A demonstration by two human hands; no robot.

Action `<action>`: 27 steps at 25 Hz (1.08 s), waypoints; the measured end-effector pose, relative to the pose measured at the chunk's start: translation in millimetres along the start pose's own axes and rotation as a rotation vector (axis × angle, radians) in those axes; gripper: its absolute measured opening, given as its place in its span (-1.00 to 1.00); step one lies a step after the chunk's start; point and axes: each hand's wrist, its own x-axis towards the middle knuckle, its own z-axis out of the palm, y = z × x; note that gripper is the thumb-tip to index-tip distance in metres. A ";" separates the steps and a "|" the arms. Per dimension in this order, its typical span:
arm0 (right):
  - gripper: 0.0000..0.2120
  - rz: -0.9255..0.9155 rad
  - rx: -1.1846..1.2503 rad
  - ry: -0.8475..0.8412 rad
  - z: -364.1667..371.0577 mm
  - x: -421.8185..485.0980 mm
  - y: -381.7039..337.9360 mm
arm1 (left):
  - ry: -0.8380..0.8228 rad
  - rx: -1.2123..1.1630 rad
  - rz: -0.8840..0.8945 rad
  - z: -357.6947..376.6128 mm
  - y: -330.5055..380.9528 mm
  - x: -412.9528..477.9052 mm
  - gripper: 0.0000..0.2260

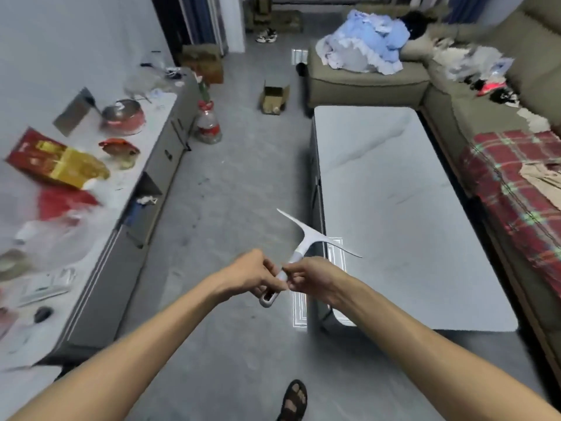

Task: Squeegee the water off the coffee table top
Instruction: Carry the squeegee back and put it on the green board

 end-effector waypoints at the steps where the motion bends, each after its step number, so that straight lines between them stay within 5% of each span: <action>1: -0.98 0.012 -0.053 -0.034 28.0 -0.6 12.4 | 0.050 -0.038 -0.027 -8.3 -24.7 -26.2 -0.89; 6: -0.80 0.050 -0.254 -0.133 181.1 -19.7 105.2 | 0.303 -0.174 -0.150 -26.6 -162.7 -181.9 -0.72; 15: -0.76 0.178 -0.430 -0.256 397.2 -101.0 321.4 | 0.535 -0.308 -0.292 26.6 -396.8 -433.5 -0.76; 27: -0.79 0.308 -0.695 -0.170 554.3 38.5 509.8 | 0.650 -0.431 -0.526 9.5 -658.2 -440.0 -0.69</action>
